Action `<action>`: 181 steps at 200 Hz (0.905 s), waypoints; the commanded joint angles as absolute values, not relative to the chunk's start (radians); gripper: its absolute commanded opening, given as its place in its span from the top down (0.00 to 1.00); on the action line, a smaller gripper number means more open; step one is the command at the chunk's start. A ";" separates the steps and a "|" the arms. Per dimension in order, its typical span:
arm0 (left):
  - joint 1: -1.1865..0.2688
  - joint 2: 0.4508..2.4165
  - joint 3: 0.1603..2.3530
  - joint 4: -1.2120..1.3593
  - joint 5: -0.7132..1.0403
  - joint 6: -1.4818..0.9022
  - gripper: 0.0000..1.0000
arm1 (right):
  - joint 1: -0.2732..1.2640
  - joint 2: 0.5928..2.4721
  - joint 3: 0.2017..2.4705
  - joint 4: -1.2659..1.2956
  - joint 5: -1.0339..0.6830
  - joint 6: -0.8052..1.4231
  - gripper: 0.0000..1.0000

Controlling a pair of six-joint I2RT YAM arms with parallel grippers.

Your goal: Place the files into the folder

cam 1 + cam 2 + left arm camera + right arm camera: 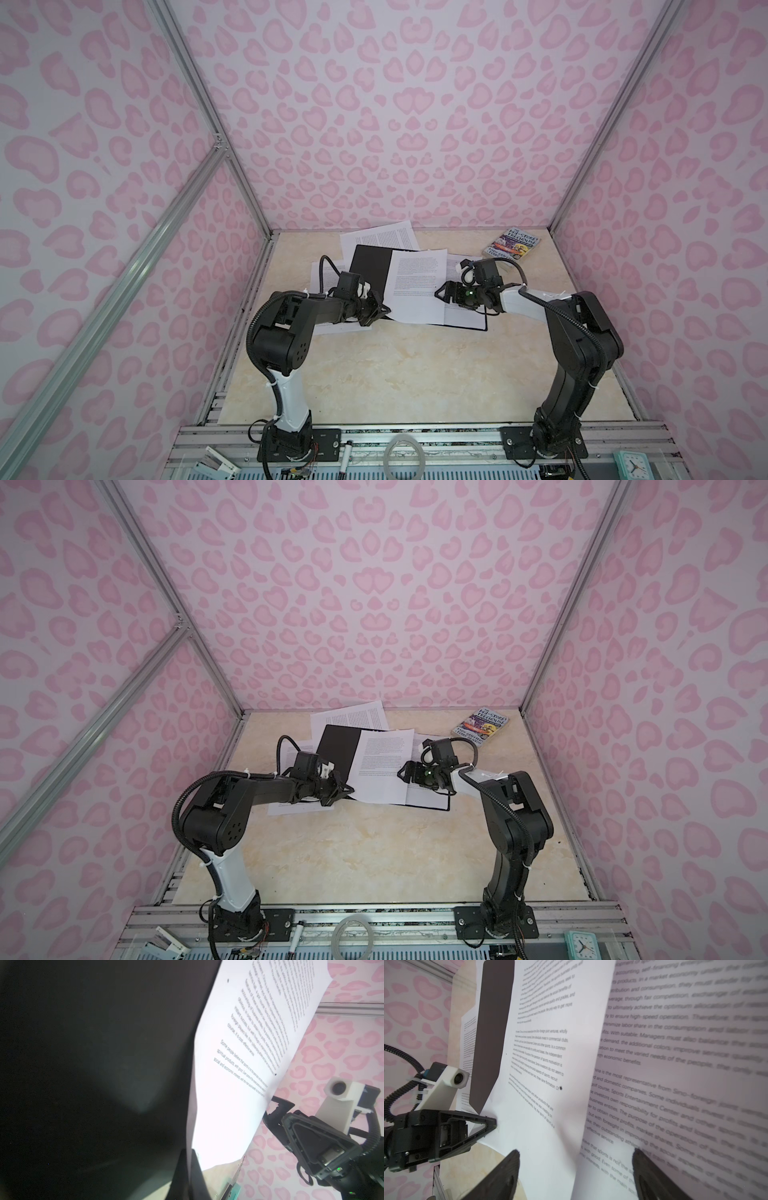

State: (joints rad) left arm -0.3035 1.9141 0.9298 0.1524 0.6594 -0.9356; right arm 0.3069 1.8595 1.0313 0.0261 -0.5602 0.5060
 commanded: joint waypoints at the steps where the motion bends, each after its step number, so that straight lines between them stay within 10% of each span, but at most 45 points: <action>1: -0.305 1.933 0.931 0.162 0.677 -0.905 0.97 | 0.319 1.890 1.050 0.075 -0.604 0.534 0.22; 52: -0.304 1.942 0.928 0.170 0.680 -0.903 0.97 | 0.323 1.934 1.068 0.147 -0.669 0.590 0.43; 111: -0.304 1.946 0.927 0.224 0.723 -0.893 0.94 | 0.319 1.886 1.048 0.132 -0.671 0.600 1.00; 155: -0.304 1.819 0.856 0.368 0.768 -0.872 0.21 | 0.258 1.752 0.985 0.037 -0.672 0.544 1.00; 181: -0.306 1.710 0.796 0.445 0.756 -0.874 0.02 | 0.176 1.670 0.937 -0.062 -0.659 0.495 1.00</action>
State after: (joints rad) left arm -0.3038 1.7985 0.8387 0.3126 0.7467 -0.8955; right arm 0.2359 1.7264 0.9741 0.0555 -0.6651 0.5610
